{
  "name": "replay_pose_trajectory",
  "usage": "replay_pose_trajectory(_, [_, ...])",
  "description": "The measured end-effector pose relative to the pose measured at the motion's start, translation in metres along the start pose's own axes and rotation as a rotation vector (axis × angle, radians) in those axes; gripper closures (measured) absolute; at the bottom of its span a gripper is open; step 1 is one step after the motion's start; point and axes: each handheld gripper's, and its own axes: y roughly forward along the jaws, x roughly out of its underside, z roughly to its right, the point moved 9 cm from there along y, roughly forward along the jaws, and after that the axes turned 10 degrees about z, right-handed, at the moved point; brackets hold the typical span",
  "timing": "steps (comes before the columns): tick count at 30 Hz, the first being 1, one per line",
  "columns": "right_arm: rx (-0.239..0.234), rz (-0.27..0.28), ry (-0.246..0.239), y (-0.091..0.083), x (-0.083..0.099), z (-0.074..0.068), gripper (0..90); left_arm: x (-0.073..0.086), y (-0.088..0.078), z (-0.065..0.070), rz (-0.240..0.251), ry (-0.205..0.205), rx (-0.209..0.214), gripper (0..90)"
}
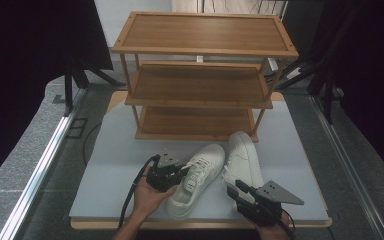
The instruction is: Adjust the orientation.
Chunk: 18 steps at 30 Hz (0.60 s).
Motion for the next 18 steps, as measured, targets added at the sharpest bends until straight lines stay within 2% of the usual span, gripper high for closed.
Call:
replay_pose_trajectory(1, [0.000,0.000,0.000,0.000,0.000,0.000,59.8,0.000,-0.002,-0.004,0.010,-0.014,-0.005,80.8])
replay_pose_trajectory(2, [0.007,0.006,0.010,-0.002,-0.001,0.003,59.8,0.000,-0.008,-0.014,0.031,-0.036,-0.023,81.3])
replay_pose_trajectory(3, [0.011,0.008,0.013,-0.003,-0.002,0.005,59.8,0.000,-0.008,-0.014,0.031,-0.036,-0.023,81.4])
replay_pose_trajectory(5, [0.014,0.013,0.020,-0.004,-0.002,0.008,59.9,0.002,-0.016,-0.025,0.043,-0.055,-0.043,81.9])
replay_pose_trajectory(6, [0.016,0.014,0.023,-0.004,-0.003,0.008,59.9,0.004,-0.025,-0.038,0.055,-0.081,-0.076,82.2])
replay_pose_trajectory(7, [0.016,0.014,0.023,-0.004,-0.003,0.008,59.9,0.004,-0.025,-0.038,0.055,-0.081,-0.076,82.2])
replay_pose_trajectory(12, [0.013,0.005,0.012,-0.002,-0.001,0.007,59.9,0.012,-0.049,-0.064,0.076,-0.111,-0.120,82.1])
replay_pose_trajectory(14, [0.008,-0.004,0.010,0.000,0.001,0.005,59.9,0.017,-0.061,-0.076,0.093,-0.139,-0.135,81.9])
replay_pose_trajectory(18, [0.006,-0.016,0.000,0.004,0.005,0.004,60.4,0.023,-0.065,-0.079,0.095,-0.155,-0.116,80.7])
